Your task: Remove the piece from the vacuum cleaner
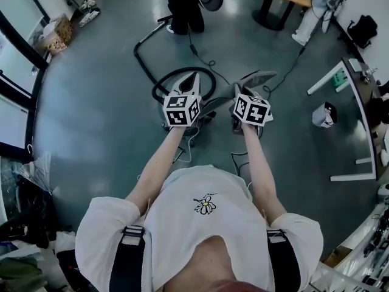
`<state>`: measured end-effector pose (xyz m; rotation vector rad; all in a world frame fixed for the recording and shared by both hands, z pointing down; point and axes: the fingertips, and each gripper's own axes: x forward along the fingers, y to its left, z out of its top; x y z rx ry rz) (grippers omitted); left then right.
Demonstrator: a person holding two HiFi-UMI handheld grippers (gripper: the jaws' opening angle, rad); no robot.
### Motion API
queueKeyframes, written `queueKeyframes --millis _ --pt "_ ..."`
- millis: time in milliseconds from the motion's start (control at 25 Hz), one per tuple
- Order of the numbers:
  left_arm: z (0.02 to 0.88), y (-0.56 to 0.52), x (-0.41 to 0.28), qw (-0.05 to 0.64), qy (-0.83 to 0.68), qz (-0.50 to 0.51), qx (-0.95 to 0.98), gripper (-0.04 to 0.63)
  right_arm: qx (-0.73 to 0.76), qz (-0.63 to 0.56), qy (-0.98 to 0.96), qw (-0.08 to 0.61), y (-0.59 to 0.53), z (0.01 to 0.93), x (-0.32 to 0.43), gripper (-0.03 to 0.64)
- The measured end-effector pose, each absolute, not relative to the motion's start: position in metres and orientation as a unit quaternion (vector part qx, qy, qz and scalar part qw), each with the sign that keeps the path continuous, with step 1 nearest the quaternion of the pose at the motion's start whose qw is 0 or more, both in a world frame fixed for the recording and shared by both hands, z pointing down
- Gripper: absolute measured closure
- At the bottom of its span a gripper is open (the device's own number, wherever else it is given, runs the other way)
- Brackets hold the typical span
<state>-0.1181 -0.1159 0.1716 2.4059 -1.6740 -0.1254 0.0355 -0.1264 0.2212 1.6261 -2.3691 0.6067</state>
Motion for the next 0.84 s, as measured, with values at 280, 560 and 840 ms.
queueKeyframes --millis 280,560,840 --pt "0.175 -0.109 -0.122 0.103 -0.573 -0.041 0.812 0.595 0.567 0.193 -0.794 0.102 -0.121 0.213 0.053 0.592" --pt "0.179 -0.108 -0.125 0.108 -0.575 -0.040 0.810 0.597 0.566 0.194 -0.795 0.099 -0.119 0.212 0.050 0.592" --pt "0.184 -0.102 -0.132 0.109 -0.572 -0.037 0.812 0.597 0.556 0.192 -0.802 0.100 -0.110 0.213 0.031 0.592"
